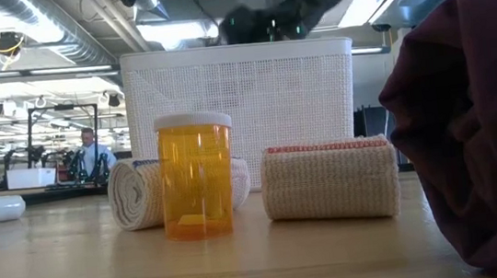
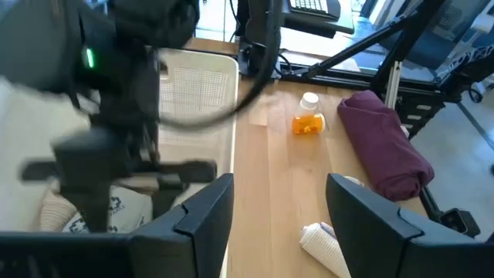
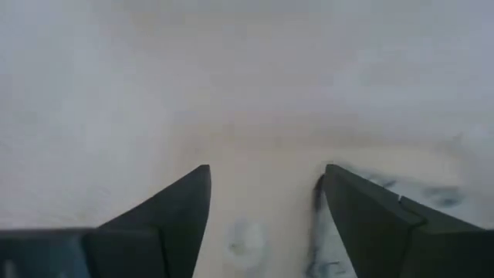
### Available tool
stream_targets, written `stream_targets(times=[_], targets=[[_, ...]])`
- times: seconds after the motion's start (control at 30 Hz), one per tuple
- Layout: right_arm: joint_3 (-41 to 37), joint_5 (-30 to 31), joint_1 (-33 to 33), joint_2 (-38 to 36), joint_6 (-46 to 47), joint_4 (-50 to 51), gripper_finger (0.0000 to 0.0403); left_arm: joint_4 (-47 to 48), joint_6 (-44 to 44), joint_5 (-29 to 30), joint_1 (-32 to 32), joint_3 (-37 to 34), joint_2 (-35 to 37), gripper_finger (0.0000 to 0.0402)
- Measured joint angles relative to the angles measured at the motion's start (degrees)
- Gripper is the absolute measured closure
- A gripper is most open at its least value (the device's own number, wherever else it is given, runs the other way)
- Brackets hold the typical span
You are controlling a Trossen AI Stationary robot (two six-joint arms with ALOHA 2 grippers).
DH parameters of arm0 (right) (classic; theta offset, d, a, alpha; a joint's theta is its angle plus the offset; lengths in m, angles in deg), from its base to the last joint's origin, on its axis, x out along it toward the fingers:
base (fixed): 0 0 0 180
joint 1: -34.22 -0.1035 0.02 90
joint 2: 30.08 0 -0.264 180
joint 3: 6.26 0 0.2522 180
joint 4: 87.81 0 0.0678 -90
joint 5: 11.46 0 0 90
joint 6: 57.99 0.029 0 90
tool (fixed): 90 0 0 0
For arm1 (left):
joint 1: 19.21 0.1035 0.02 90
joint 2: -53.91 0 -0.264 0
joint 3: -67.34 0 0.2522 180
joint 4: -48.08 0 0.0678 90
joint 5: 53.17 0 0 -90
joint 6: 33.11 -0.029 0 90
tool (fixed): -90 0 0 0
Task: Pick & place medical supplies in basket/bin
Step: Put the white pill bottle into the white bin
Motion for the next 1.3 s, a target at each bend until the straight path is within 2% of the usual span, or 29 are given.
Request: stream_targets(times=[0.23, 0.37, 0.53, 0.67, 0.8, 0.87, 1.03, 1.17, 1.3], targets=[[11.58, 0.81, -0.69, -5.44, -0.41, 15.66, 0.0148, 1.71, -0.52, 1.64, -0.07, 0.0, 0.0, 0.0203], [19.48, 1.39, -3.34, -6.72, 1.62, 32.82, 0.0148, 3.34, -1.91, 4.15, -0.11, 0.0, 0.0, 0.0203], [28.75, 10.45, -9.36, -7.62, 5.67, 57.92, 0.0148, 3.59, -2.45, 4.67, -0.13, 0.0, 0.0, 0.0203], [31.01, 12.1, -15.23, -9.72, 16.4, 74.46, 0.0148, 3.58, -2.4, 6.36, -0.38, 0.0, 0.0, 0.0203], [26.84, 12.1, -21.74, -16.15, 30.09, 73.48, 0.0148, 3.55, -2.72, 7.12, -0.39, 0.0, 0.0, 0.0203], [24.02, 15.09, -25.21, -19.24, 38.44, 73.8, 0.0148, 3.53, -3.19, 7.13, -0.39, 0.0, -0.02, 0.0203], [10.75, 19.68, -33.37, -28.78, 62.0, 73.94, 0.0148, 3.13, -3.48, 7.15, -0.39, 0.0, -0.02, 0.0203], [-2.73, 19.82, -39.89, -35.07, 82.72, 73.07, 0.0148, 3.09, -3.5, 7.16, -0.39, 0.0, -0.02, 0.0203], [-13.88, 19.28, -45.34, -38.84, 95.97, 71.1, 0.0148, 2.92, -3.5, 7.16, -0.39, 0.0, -0.02, 0.0203]])
